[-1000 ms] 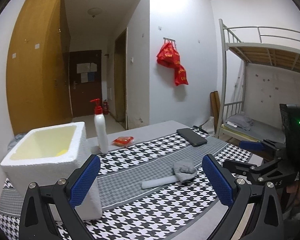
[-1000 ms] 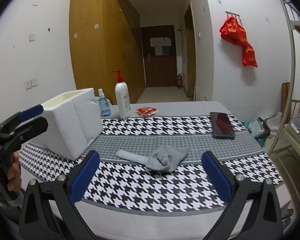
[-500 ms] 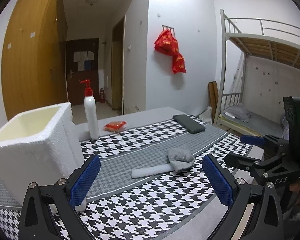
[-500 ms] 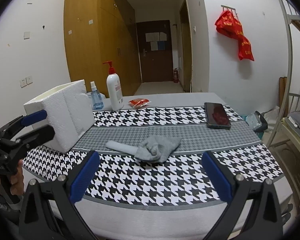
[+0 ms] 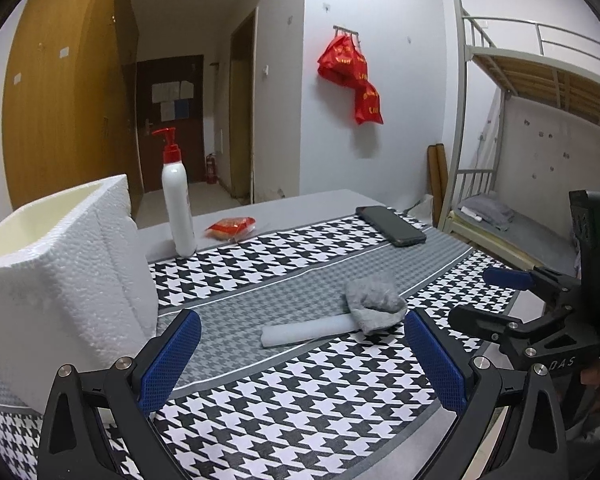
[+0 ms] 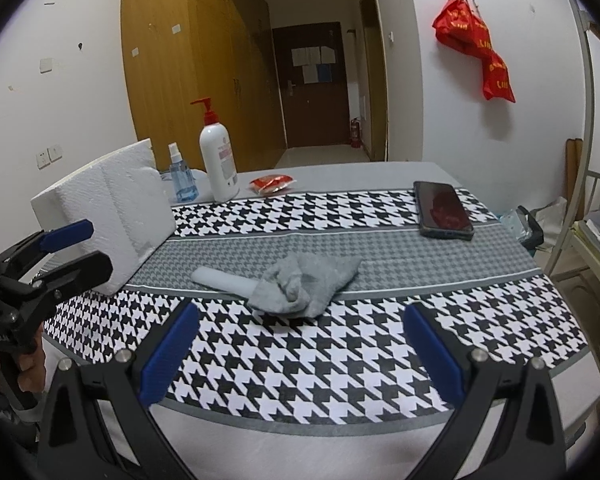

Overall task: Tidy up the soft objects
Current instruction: 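Move both tools away from the box toward the grey sock and foam tube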

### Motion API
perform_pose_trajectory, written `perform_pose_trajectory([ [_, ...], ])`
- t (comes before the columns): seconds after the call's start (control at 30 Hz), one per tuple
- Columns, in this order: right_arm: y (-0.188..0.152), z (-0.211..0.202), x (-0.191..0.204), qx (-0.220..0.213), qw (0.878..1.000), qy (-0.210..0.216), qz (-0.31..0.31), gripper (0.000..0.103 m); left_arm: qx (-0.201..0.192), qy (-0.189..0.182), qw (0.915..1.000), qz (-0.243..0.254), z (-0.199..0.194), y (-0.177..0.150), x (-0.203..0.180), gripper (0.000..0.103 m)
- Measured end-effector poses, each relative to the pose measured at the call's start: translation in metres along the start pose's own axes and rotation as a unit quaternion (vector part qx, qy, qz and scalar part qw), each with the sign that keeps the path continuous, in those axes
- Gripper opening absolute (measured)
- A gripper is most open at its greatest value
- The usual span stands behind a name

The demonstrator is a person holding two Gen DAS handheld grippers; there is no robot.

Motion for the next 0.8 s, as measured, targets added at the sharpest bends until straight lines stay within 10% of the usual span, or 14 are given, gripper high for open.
perform_pose_trajectory([
  [0.8, -0.001, 0.055, 0.006, 0.057, 0.998, 0.035, -0.016, 0.103, 0.048, 0.014, 0.9986, -0.021, 0.037, -0.011, 0.027, 0.102],
])
Point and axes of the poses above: each gripper's, at about its wrist camera, not at the fingertips, and z roughly the way its jaws point, x to its left, y to its top, the point moved 9 cm from there along z, roughly the way its jaws point, and after that the axes turned 8 degrees about -y, right-handed, at the moved point
